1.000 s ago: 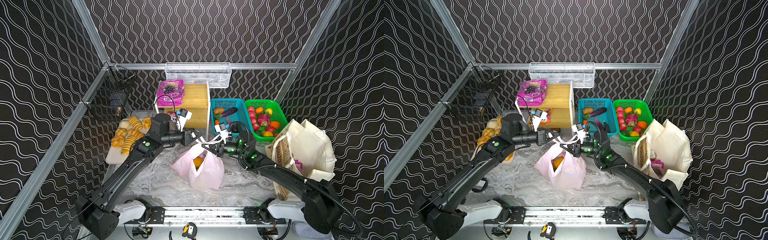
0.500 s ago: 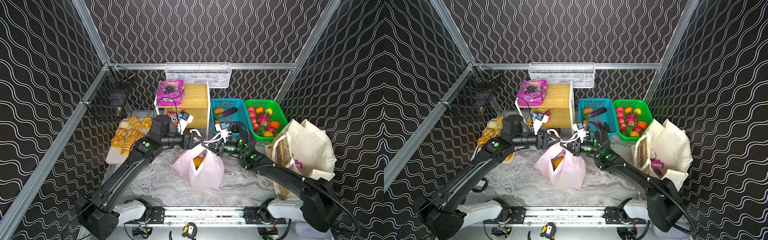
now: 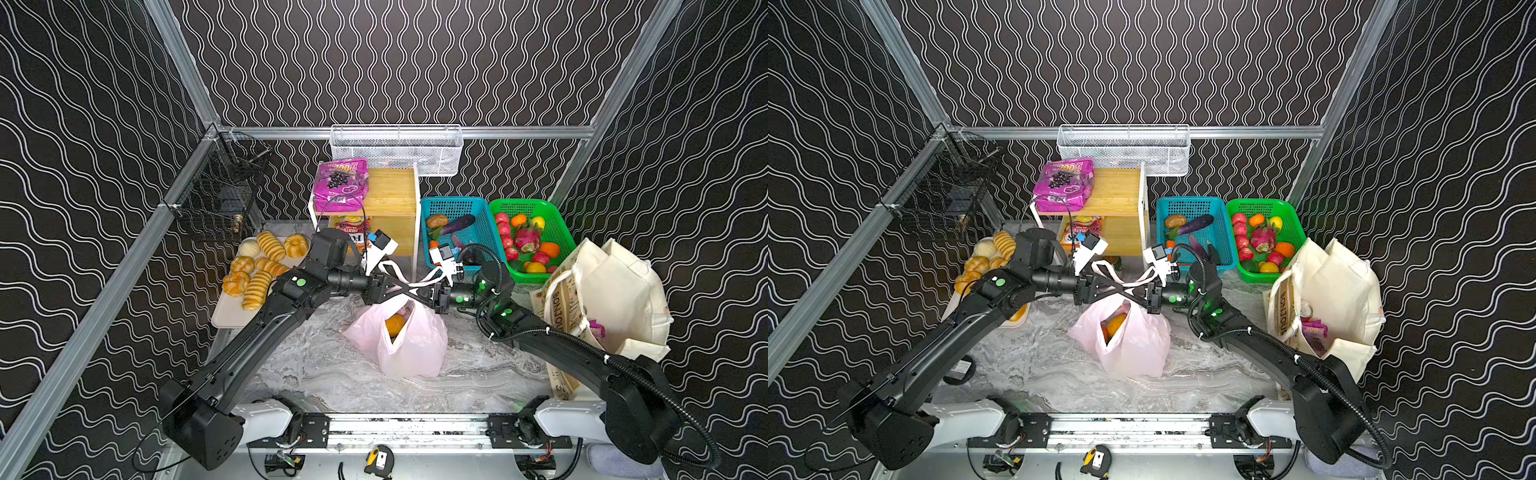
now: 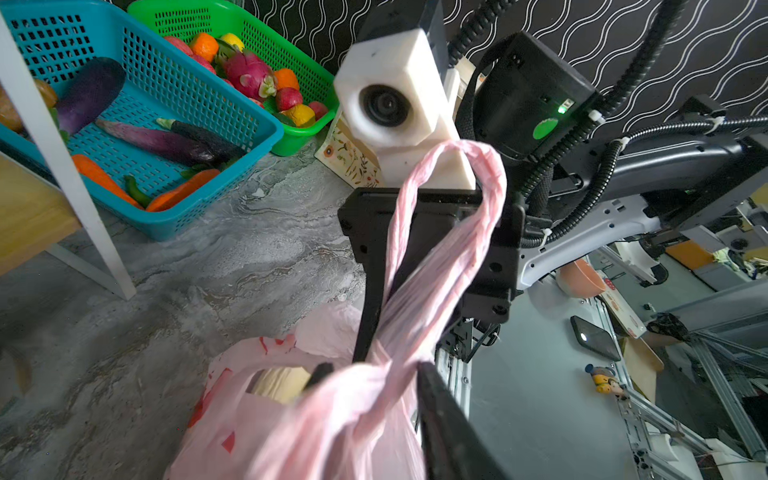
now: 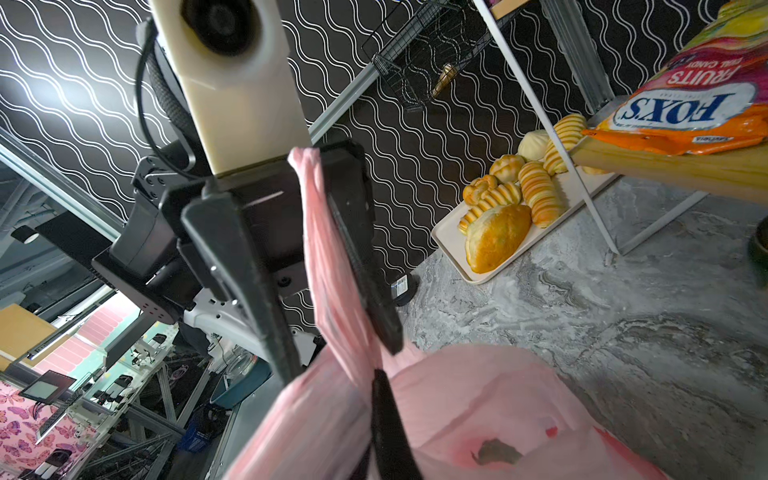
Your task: Place the mixed food into the grocery bags and tie them
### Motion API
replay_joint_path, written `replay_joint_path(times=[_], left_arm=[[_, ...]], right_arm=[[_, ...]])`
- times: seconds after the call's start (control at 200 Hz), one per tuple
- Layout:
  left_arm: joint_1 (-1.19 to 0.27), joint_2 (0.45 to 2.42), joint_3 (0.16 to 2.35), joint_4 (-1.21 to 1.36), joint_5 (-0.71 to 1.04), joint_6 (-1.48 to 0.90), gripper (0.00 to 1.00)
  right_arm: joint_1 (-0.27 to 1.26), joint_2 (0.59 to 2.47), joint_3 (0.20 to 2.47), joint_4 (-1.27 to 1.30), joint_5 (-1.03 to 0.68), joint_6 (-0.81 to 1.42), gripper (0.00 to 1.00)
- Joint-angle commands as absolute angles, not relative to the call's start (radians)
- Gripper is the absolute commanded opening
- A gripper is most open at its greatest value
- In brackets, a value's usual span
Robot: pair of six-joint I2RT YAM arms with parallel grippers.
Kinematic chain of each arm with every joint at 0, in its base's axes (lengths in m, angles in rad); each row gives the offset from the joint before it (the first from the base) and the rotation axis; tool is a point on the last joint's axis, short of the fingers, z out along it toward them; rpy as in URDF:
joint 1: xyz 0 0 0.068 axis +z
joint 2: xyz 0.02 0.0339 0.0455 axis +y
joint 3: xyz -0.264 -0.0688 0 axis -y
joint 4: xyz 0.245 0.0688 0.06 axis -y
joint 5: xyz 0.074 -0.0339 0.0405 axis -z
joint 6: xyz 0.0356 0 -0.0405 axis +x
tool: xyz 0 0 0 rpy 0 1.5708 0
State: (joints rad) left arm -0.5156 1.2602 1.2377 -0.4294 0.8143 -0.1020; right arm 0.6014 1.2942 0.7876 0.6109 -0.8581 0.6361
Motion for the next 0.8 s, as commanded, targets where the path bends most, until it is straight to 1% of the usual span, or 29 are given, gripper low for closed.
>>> replay_joint_path(times=[0.0, 0.025, 0.07, 0.135, 0.2, 0.3, 0.33, 0.485, 0.511, 0.581, 0.796], left_arm=[[-0.515, 1.252, 1.231, -0.391, 0.824, -0.106, 0.12], [-0.514, 1.250, 1.228, -0.388, 0.820, -0.108, 0.07], [-0.514, 1.246, 1.225, -0.378, 0.815, -0.116, 0.00], [-0.514, 1.242, 1.220, -0.356, 0.816, -0.135, 0.00], [-0.514, 1.242, 1.214, -0.330, 0.823, -0.156, 0.00], [-0.515, 1.248, 1.215, -0.319, 0.821, -0.176, 0.00], [-0.515, 1.249, 1.216, -0.318, 0.823, -0.180, 0.00], [-0.514, 1.252, 1.225, -0.323, 0.831, -0.190, 0.00], [-0.515, 1.252, 1.224, -0.325, 0.831, -0.190, 0.00], [-0.514, 1.251, 1.228, -0.333, 0.827, -0.189, 0.00], [-0.514, 1.248, 1.224, -0.328, 0.838, -0.209, 0.00]], right_arm=[[0.603, 1.295, 0.791, 0.658, -0.877, 0.633, 0.00], [0.603, 1.295, 0.793, 0.652, -0.877, 0.630, 0.00], [0.603, 1.293, 0.795, 0.644, -0.882, 0.625, 0.03], [0.603, 1.292, 0.798, 0.637, -0.894, 0.613, 0.11], [0.604, 1.290, 0.802, 0.630, -0.899, 0.611, 0.24], [0.612, 1.294, 0.810, 0.635, -0.920, 0.611, 0.38], [0.615, 1.296, 0.813, 0.631, -0.918, 0.612, 0.40], [0.621, 1.308, 0.819, 0.610, -0.873, 0.604, 0.39], [0.621, 1.311, 0.821, 0.610, -0.871, 0.603, 0.37], [0.621, 1.313, 0.824, 0.603, -0.847, 0.603, 0.27], [0.621, 1.315, 0.821, 0.623, -0.812, 0.628, 0.16]])
